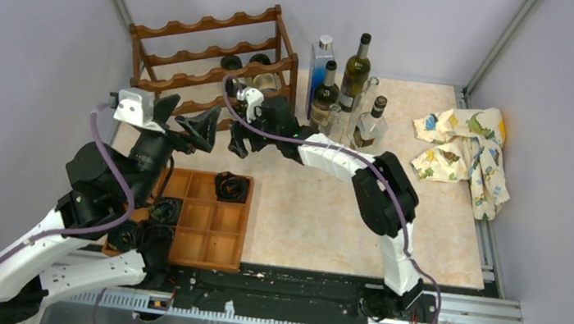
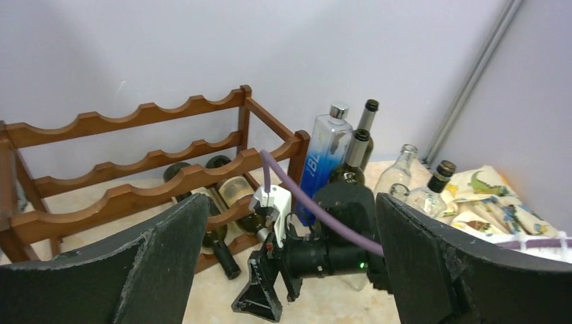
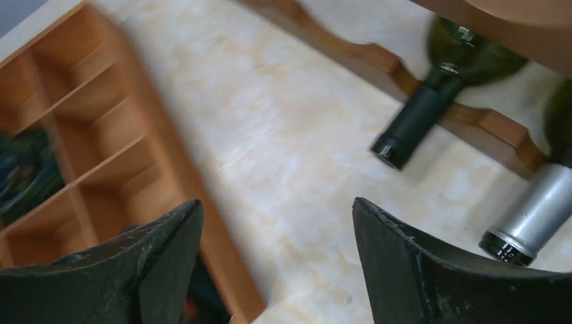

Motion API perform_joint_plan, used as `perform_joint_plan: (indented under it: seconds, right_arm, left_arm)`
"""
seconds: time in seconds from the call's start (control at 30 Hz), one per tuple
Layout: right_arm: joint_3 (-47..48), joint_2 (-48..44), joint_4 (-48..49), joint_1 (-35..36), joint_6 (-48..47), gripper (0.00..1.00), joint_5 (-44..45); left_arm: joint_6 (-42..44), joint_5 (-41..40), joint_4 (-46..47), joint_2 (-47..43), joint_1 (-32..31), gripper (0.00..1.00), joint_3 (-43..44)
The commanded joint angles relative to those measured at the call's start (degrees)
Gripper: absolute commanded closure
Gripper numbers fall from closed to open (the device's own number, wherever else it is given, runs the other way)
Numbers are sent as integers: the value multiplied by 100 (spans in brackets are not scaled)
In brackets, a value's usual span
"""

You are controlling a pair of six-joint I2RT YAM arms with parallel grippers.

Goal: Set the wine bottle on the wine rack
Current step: Place the wine bottle in the wine rack, then pick up the wine bottle from the center of the board.

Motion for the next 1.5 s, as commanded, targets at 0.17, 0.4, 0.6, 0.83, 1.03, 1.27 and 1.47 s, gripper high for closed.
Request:
perform_joint_plan:
  seconds: [0.17,0.4,0.6,0.83,1.03,1.27,1.47]
  right_arm:
    - [-361,-1948,-2768,-94,-3114,8,-2844]
    - [-673,-3126,-4529,-357,-4350,1,-2788]
    - [-1100,-4213,-4367,-758,-4410,1,-2646]
    - [-1328,-5527,-3607,-2249,-2842,1,-3341]
    - [-2287,-6749,-3480,-3361,-2045,1,-3305]
    - [-3159,-7131,-4496,-4242,-2331,1,-2233]
    - [-3933,-7056,-3563,-4834,-1877,1,-2363]
  left_arm:
    - [-832,716,-280,-769,33,1,-397]
    - [-1046,1278,-214,-912,33,1,-313]
    - [-1813,1712,-101,-780,33,1,-452]
    - [-3167,2116,316,-255,33,1,-901]
    - [-3629,2711,350,790,34,1,-679]
    - [-3294,2792,329,1890,33,1,-63]
    - [-2973,2783,41,2614,72,2,488]
